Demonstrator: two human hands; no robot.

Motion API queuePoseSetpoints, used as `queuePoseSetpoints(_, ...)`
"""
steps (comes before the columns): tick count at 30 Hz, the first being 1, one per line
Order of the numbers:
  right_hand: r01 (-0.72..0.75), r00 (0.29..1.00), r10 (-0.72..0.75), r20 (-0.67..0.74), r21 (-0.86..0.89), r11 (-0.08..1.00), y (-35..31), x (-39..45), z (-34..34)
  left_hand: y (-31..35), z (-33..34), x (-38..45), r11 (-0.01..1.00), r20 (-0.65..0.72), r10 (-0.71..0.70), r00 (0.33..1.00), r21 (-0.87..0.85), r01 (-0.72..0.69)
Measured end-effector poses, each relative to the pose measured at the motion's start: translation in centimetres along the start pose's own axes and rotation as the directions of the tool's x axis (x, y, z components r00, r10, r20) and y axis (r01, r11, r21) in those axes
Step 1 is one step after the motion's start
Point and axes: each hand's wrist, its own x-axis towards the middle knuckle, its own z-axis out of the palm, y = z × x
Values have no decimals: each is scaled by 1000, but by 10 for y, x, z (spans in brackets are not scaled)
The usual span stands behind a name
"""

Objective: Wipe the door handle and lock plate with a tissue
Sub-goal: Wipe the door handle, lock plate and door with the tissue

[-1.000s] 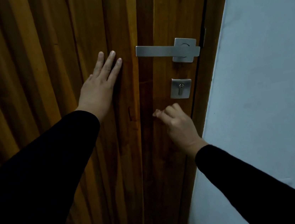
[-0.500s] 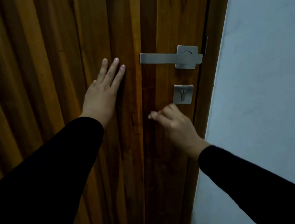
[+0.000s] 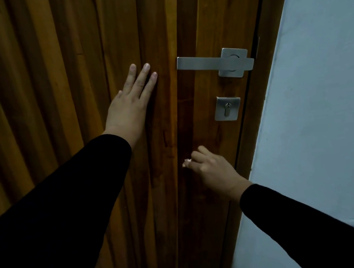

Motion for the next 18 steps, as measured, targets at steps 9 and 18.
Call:
queuePoseSetpoints(9, -224, 927, 246, -282, 110, 968, 19, 68, -29, 1, -1, 0, 1000, -4, 0, 1000, 2, 0)
queuePoseSetpoints(18, -156, 956, 132, -261, -72, 985, -1, 41, 1, -2, -1, 0, 1000, -7, 10, 1000, -3, -10)
